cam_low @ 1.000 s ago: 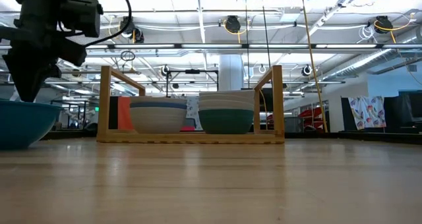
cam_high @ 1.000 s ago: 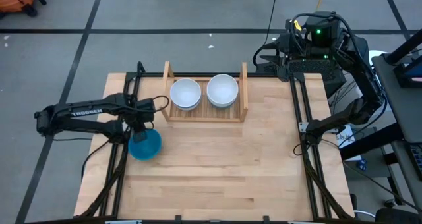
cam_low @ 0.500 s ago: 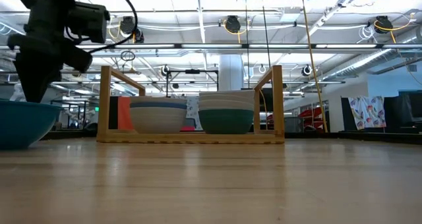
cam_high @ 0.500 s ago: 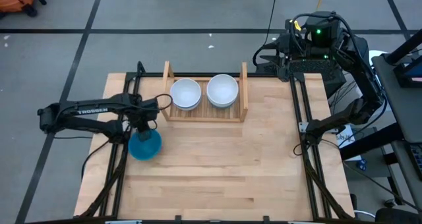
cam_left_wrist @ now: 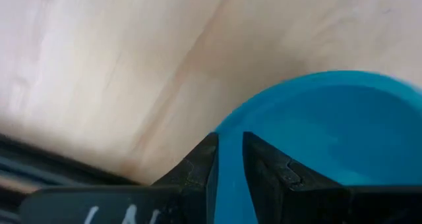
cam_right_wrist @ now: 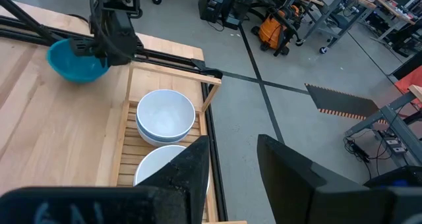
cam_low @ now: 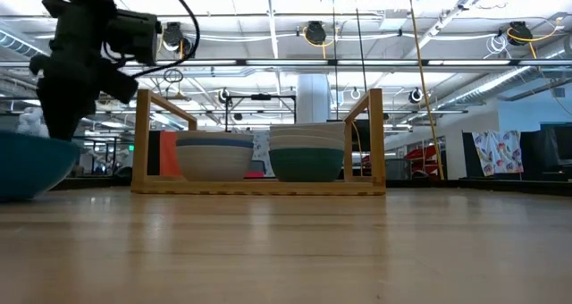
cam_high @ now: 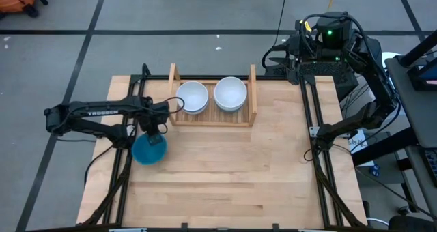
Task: Place and stack bowls onto a shelf
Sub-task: Stack the blue bowl on the blue bowl on the shelf
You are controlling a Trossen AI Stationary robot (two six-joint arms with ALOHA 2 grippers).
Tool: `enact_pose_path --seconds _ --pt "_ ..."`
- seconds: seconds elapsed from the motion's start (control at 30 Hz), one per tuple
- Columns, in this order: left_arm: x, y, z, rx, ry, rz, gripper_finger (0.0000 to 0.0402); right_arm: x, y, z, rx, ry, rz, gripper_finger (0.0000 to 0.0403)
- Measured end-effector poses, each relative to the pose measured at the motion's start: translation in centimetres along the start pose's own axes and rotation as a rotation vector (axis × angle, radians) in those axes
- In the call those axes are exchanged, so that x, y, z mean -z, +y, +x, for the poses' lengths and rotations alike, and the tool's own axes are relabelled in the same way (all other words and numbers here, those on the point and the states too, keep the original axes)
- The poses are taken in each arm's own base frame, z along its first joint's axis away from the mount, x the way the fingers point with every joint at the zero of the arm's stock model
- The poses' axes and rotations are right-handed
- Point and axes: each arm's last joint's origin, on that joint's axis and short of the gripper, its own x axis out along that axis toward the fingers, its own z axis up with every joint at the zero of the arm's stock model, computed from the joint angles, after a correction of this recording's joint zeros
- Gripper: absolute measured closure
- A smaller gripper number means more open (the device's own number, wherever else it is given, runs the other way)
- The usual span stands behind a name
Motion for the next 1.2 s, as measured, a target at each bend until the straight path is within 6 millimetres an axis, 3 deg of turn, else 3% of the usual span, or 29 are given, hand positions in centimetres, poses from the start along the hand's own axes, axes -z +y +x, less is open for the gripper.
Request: enact_pose_path --seconds 0.13,0.3,0.9,1.2 --pt "-0.6 -0.5 -1.4 0.073 -0.039 0.024 0.0328 0.0 0.0 0.0 0.0 0.0 0.0 0.028" --pt "-1.1 -1.4 -2.7 0.083 -0.097 0.266 0.0328 0.0 0.0 0.0 0.0 0.0 0.0 0.028" --pt "-1.9 -4.5 -0.4 0.103 0.036 0.566 0.0328 0.0 0.0 0.0 0.0 0.0 -0.026 0.028" --pt "-2.0 -7.2 -1.9 0.078 -0.051 0.718 0.0328 0.0 0.0 0.0 -0.001 0.001 -0.026 0.028"
